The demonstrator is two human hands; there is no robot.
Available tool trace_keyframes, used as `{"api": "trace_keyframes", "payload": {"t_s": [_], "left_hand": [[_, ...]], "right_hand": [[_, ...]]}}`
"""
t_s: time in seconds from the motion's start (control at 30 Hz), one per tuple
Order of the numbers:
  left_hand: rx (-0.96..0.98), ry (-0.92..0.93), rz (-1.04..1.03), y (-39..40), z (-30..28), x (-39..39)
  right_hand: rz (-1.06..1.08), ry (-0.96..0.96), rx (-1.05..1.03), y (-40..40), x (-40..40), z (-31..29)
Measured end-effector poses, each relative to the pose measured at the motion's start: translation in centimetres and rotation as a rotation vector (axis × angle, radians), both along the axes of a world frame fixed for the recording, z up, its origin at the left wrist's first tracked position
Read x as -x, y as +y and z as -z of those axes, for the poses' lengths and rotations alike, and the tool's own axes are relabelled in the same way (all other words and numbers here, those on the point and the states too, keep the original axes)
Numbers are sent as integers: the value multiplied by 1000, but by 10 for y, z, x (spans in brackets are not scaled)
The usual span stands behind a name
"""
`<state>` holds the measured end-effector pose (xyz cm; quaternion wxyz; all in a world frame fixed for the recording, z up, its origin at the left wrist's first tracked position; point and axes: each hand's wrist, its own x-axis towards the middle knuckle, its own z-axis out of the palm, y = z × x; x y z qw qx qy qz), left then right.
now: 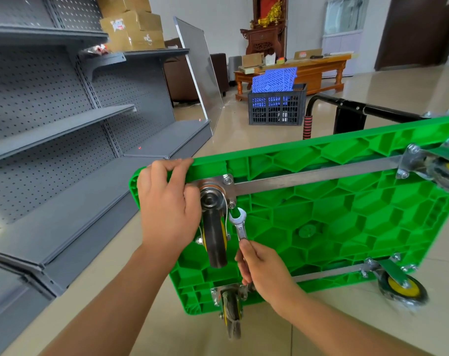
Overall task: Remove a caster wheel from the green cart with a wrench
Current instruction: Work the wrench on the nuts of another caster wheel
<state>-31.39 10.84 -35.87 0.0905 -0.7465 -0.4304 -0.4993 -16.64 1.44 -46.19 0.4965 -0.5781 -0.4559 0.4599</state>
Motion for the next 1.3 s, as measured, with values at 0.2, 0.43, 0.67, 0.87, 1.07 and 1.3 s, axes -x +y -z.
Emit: {"api": "trace_keyframes", "payload": {"t_s": [0.2,0.43,0.67,0.87,1.07,1.3], "left_hand": [[17,1,-7,-1,-2,-1],[14,16,3,-1,-3,0],[28,24,-4,-2,-3,1],[22,16,-1,-2,-2,1],[17,8,6,0,-1,1],[-1,-1,18,2,2,2]], "right_hand": [[23,-483,-77,3,-45,-22],[-41,-957,-122,14,-79,-56],[-29,-1208,-128,19,-86,-73],[-8,-1297,-163,24,-88,-83],[28,-1328,-175,31,-88,-78],[-20,-1409,-228,35,-94,-94]]}}
